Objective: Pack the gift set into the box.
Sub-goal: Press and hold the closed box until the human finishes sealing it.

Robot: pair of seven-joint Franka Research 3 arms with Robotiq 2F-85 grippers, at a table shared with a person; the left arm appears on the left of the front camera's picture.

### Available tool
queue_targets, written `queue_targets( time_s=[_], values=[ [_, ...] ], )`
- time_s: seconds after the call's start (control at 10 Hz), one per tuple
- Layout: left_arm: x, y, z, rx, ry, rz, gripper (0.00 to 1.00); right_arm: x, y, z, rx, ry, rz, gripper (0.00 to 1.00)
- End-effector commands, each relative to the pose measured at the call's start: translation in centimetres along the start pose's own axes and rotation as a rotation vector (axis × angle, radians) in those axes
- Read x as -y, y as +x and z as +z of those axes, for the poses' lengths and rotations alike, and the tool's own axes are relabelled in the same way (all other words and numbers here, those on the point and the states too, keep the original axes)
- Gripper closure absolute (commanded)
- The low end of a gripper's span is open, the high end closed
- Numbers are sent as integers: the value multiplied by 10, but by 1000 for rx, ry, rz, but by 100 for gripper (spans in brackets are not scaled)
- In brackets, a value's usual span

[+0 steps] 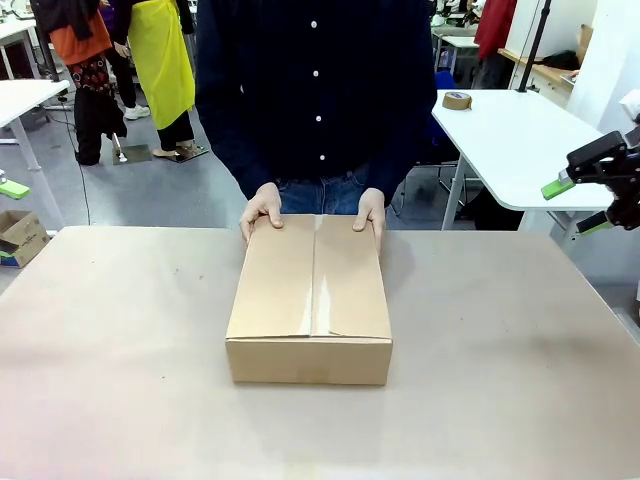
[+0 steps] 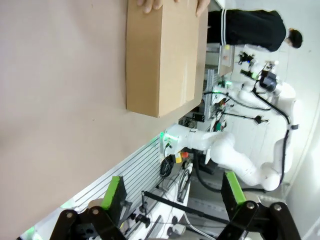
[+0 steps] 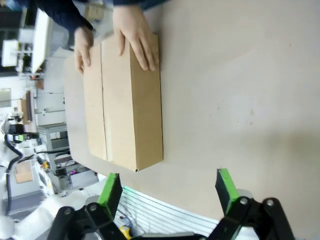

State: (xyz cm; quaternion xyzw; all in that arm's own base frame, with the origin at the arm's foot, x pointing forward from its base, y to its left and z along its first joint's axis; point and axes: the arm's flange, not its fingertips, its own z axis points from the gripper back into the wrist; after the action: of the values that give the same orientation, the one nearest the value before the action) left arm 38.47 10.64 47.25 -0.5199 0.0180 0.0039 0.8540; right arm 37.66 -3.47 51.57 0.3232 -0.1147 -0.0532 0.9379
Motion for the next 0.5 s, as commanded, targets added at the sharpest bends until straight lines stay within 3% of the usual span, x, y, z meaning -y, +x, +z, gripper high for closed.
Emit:
queue_targets(
  time_s=[0.0, 0.1, 0.4],
  values=[
    [27, 26, -30, -123, 23, -271, 0, -47, 16, -30, -42, -93, 194, 0],
    [44, 36, -58, -196, 4, -458, 0, -79, 21, -57, -72, -91, 354, 0],
    [69, 48, -164, -324, -260, -951, 0, -165, 4, -148, -236, 277, 908, 0]
  ],
)
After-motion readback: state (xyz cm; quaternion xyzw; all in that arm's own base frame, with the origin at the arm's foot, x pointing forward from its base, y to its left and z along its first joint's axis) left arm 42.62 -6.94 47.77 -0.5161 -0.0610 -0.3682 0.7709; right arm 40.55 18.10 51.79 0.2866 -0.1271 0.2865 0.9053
